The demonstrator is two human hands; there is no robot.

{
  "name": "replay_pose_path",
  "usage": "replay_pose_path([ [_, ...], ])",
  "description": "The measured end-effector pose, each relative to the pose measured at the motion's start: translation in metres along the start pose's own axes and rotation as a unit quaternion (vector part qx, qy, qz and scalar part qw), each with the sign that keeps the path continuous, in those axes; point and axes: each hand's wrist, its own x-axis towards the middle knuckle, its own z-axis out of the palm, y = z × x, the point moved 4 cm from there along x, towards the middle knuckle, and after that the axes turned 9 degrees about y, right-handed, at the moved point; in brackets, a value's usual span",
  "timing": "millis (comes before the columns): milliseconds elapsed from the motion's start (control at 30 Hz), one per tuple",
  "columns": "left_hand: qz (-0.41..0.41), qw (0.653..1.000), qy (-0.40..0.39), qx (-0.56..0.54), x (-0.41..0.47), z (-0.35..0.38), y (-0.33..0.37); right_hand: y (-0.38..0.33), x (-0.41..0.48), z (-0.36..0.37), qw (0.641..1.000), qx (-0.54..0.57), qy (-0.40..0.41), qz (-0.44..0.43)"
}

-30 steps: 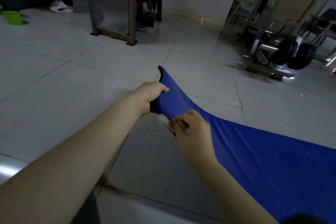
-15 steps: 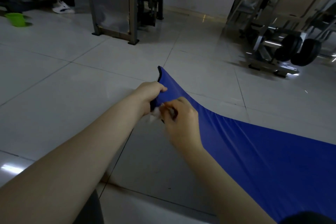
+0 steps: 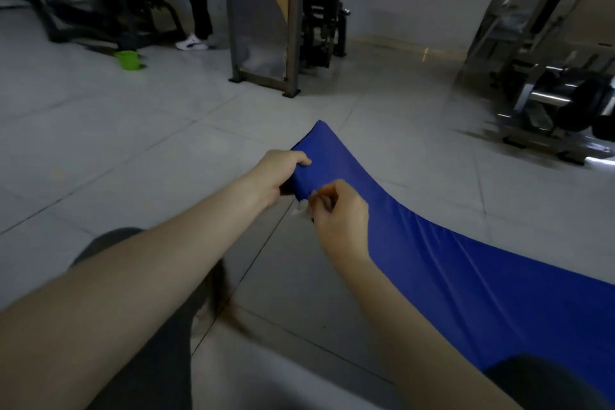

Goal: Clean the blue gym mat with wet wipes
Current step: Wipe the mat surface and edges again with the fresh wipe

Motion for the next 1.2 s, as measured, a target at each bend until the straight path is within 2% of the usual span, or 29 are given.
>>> replay_pose_path([
  [133, 0.006, 0.999, 0.042, 0.011, 0.011, -0.02, 0.026, -0.032, 0.02, 0.022, 0.999, 0.026, -0.006, -0.031],
  [267, -0.012, 0.999, 0.051, 0.0, 0.055, -0.053, 0.024, -0.038, 0.035, 0.072, 0.994, 0.001, -0.06, -0.092],
  [400, -0.034, 0.993, 0.071, -0.088, 0.111, -0.087, -0.01, -0.013, 0.045, 0.144, 0.983, -0.001, -0.127, -0.135],
  [467, -0.052, 0.988, 0.109, -0.099, 0.136, -0.097, -0.036, 0.014, 0.046, 0.183, 0.976, -0.026, -0.176, -0.122],
  [567, -0.084, 0.979, 0.177, -0.058, 0.18, -0.118, -0.101, 0.074, 0.023, 0.247, 0.953, -0.083, -0.274, -0.098],
  [667, -0.111, 0.967, 0.229, -0.025, 0.21, -0.155, -0.167, 0.131, -0.008, 0.298, 0.933, -0.089, -0.345, -0.058],
  [767, -0.155, 0.957, 0.243, 0.033, 0.226, -0.197, -0.22, 0.175, -0.043, 0.333, 0.904, -0.114, -0.41, -0.05],
  [900, -0.21, 0.944, 0.211, 0.143, 0.235, -0.221, -0.269, 0.203, -0.075, 0.357, 0.882, -0.098, -0.461, 0.009],
  [1033, -0.222, 0.9, 0.289, 0.239, 0.205, -0.212, -0.327, 0.218, -0.086, 0.366, 0.876, -0.079, -0.47, 0.072],
  [1200, -0.283, 0.909, 0.277, 0.129, 0.178, -0.15, -0.391, 0.229, -0.091, 0.359, 0.833, -0.014, -0.54, 0.117],
])
